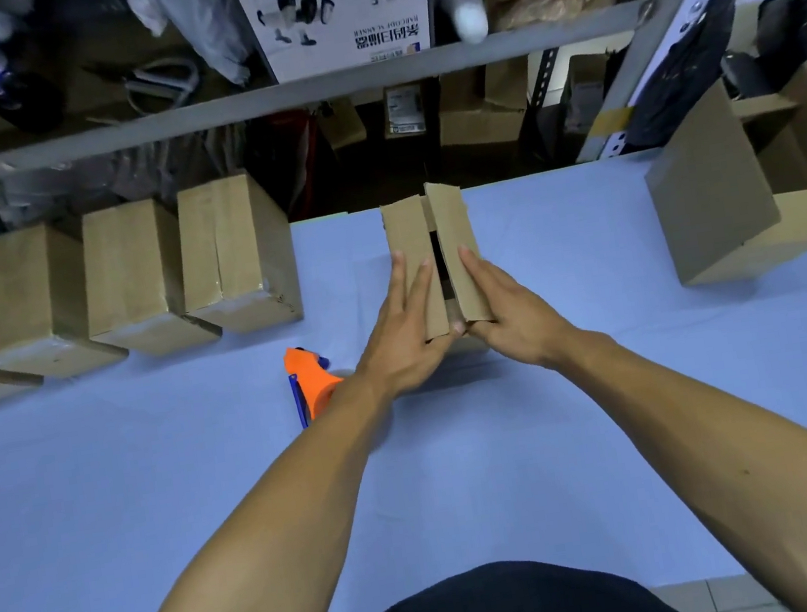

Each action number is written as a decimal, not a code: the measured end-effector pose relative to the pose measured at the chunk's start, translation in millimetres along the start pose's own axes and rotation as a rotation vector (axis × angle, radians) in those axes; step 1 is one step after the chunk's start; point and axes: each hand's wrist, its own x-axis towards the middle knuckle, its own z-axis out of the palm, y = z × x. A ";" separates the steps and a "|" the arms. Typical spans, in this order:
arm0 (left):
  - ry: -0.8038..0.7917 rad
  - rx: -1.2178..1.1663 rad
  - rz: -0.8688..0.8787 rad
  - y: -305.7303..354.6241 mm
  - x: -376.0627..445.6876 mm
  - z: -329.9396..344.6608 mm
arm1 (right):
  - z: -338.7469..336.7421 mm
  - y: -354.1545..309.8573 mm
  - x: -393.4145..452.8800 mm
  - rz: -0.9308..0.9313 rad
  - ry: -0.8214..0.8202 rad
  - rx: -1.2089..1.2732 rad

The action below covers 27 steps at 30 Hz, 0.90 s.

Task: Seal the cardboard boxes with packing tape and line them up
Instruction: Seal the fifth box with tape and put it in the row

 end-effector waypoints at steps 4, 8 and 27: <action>-0.116 -0.164 -0.016 -8.5 -0.7 -11.7 | -8.2 -2.7 0.5 0.130 -0.170 0.267; 0.240 -0.392 -0.104 -5.9 11.4 -9.3 | 3.5 -14.9 1.9 0.206 0.080 0.553; 0.133 -0.817 -0.458 8.9 35.2 -2.6 | 13.8 -25.8 7.5 0.116 0.273 -0.199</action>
